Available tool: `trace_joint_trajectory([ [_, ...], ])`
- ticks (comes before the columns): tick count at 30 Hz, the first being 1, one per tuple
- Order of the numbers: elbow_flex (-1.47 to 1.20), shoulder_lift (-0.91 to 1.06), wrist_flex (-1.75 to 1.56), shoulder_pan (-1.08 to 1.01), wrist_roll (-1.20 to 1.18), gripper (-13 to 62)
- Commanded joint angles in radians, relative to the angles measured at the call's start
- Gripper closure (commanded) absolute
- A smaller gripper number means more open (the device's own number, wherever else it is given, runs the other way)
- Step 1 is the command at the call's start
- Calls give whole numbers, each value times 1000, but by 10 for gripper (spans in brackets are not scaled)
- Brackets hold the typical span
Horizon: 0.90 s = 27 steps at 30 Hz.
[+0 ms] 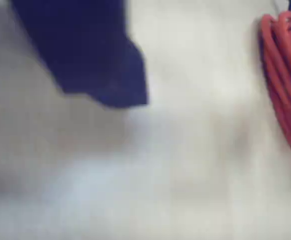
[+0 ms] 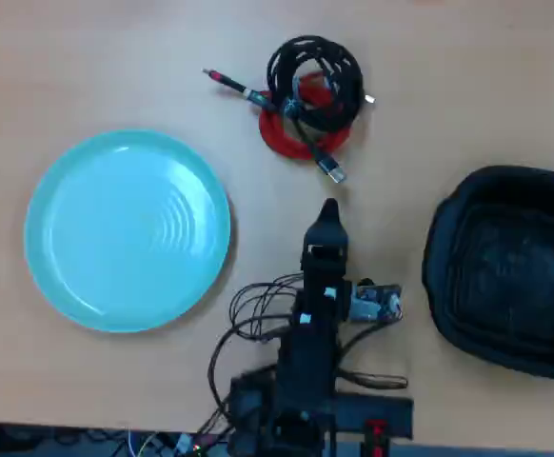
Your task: Put a black charging cable in a black bowl and put a red charging cable in a green bowl
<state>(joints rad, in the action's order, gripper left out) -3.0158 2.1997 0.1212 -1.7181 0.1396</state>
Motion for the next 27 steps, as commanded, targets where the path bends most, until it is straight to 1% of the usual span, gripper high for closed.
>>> trace_joint_trajectory([
  [1,-74,161,-9,114,12,20],
  [15,-72,172,-9,129,-3,20],
  [17,-46,173,-9,166,-3,20],
  [19,44,170,25,212,0,20],
  [21,147,169,146,242,5,20],
  [27,543,170,681,258,-25,20],
])
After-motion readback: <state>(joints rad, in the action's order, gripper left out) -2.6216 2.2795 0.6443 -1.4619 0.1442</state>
